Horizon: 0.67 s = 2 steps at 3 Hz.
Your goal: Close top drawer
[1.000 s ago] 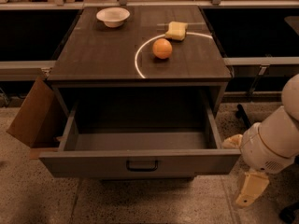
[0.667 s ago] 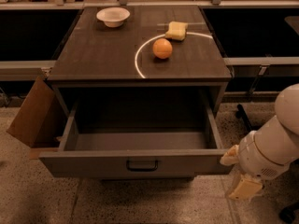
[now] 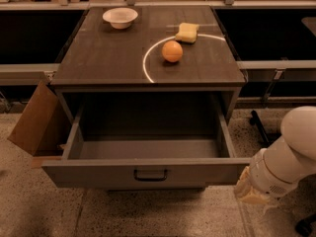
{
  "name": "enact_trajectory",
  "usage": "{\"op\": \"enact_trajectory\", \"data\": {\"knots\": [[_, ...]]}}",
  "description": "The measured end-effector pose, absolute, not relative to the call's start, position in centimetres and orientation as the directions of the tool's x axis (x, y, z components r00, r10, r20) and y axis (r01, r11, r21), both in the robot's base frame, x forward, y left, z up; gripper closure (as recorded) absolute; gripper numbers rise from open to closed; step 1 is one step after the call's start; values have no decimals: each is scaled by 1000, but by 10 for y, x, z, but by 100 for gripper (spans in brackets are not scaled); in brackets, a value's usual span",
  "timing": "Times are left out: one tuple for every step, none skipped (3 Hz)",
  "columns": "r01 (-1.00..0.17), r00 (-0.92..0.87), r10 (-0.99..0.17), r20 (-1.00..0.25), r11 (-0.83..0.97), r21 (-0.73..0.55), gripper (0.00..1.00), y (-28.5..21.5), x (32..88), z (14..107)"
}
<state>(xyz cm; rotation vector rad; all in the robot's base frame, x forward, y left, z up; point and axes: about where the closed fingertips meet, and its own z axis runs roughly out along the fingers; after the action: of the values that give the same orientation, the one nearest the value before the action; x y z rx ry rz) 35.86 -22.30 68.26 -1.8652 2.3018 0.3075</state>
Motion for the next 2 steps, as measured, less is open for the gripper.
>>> {"op": "enact_trajectory", "data": {"knots": [[-974, -223, -938, -267, 222, 36, 100, -228, 369, 662], [-971, -235, -930, -282, 240, 18, 100, -230, 382, 647]]}}
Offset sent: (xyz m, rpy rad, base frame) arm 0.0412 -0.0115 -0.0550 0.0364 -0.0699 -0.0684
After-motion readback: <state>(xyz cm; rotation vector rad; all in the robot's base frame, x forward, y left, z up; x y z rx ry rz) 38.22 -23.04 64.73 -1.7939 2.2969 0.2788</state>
